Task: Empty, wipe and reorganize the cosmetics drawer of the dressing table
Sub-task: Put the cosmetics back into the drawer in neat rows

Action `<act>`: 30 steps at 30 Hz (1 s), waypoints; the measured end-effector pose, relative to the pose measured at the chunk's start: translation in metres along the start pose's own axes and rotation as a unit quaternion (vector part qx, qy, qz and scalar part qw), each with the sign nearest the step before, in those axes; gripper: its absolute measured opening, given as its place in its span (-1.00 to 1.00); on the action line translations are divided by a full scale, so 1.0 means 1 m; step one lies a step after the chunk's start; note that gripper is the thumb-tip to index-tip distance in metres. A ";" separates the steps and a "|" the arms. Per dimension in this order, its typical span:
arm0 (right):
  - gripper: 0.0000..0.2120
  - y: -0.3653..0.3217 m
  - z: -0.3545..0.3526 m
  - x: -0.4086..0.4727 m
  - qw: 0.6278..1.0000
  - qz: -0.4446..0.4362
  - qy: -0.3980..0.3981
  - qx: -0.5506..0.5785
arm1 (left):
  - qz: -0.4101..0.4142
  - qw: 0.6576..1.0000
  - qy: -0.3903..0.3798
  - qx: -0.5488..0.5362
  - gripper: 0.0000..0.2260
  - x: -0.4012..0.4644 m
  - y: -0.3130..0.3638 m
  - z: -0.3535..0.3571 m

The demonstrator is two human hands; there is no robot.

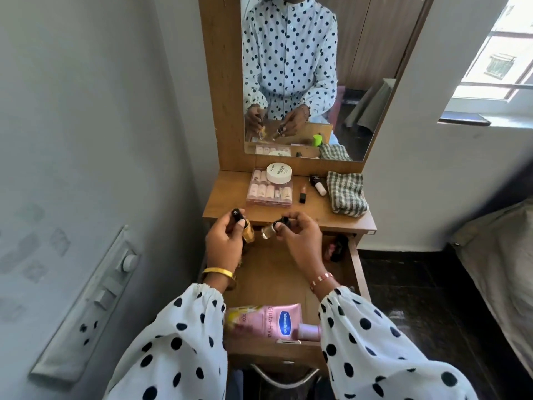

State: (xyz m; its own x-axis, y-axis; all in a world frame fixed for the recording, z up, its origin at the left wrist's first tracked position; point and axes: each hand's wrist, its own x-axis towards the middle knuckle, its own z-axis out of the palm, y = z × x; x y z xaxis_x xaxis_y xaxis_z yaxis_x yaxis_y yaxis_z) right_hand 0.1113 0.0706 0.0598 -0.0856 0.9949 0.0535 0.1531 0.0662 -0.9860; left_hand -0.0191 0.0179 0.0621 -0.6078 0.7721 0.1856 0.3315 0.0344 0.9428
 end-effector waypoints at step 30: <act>-0.70 0.048 0.057 0.005 0.948 -0.055 -0.104 -0.295 | 0.034 0.998 0.021 0.054 -0.75 -0.018 -0.049 -0.018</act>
State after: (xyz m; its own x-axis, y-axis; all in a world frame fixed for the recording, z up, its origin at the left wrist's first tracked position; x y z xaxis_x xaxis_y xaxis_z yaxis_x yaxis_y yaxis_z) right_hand 0.0625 0.0750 0.0034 -0.3166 0.9468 0.0574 0.6505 0.2608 -0.7133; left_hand -0.0373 -0.0087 0.0179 -0.6100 0.7482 0.2609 0.4478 0.0538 0.8925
